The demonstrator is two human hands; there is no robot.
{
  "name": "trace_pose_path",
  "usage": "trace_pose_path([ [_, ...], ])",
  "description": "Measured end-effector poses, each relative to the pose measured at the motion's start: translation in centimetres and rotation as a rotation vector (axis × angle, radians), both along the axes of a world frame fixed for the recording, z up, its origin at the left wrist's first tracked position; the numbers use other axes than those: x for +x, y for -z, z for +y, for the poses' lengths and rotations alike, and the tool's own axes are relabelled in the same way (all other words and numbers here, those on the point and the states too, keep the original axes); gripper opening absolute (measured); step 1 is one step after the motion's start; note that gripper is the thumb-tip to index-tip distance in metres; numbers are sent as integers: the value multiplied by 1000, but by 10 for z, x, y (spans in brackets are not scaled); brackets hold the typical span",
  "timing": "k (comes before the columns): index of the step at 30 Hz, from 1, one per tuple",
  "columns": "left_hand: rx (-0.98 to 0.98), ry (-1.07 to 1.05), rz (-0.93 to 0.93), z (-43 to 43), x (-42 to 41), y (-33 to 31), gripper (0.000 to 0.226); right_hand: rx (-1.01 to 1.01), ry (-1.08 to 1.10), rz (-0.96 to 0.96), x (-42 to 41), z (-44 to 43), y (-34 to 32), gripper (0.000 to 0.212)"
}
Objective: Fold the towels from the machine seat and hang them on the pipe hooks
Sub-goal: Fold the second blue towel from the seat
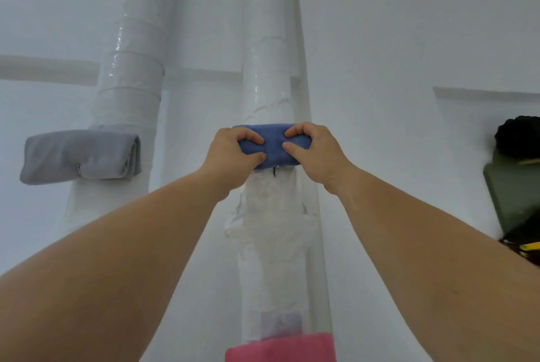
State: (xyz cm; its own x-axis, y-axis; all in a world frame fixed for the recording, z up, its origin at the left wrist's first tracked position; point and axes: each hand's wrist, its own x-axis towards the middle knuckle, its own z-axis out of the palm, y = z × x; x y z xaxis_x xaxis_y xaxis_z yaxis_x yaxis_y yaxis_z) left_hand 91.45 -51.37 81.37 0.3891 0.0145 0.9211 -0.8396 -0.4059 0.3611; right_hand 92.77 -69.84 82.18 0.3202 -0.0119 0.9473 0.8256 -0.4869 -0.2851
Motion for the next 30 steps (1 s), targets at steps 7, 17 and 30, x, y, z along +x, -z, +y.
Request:
trace_pose_path([
  [7,-18,57,76,1,2,18,20,24,-54,-1,11,-5,22,18],
  [17,-81,69,134,0,-3,21,11,78,-109,90,5,-2,35,8],
  [30,578,-1032,-351,-14,20,28,58,-343,667,-147,11,5,40,54],
])
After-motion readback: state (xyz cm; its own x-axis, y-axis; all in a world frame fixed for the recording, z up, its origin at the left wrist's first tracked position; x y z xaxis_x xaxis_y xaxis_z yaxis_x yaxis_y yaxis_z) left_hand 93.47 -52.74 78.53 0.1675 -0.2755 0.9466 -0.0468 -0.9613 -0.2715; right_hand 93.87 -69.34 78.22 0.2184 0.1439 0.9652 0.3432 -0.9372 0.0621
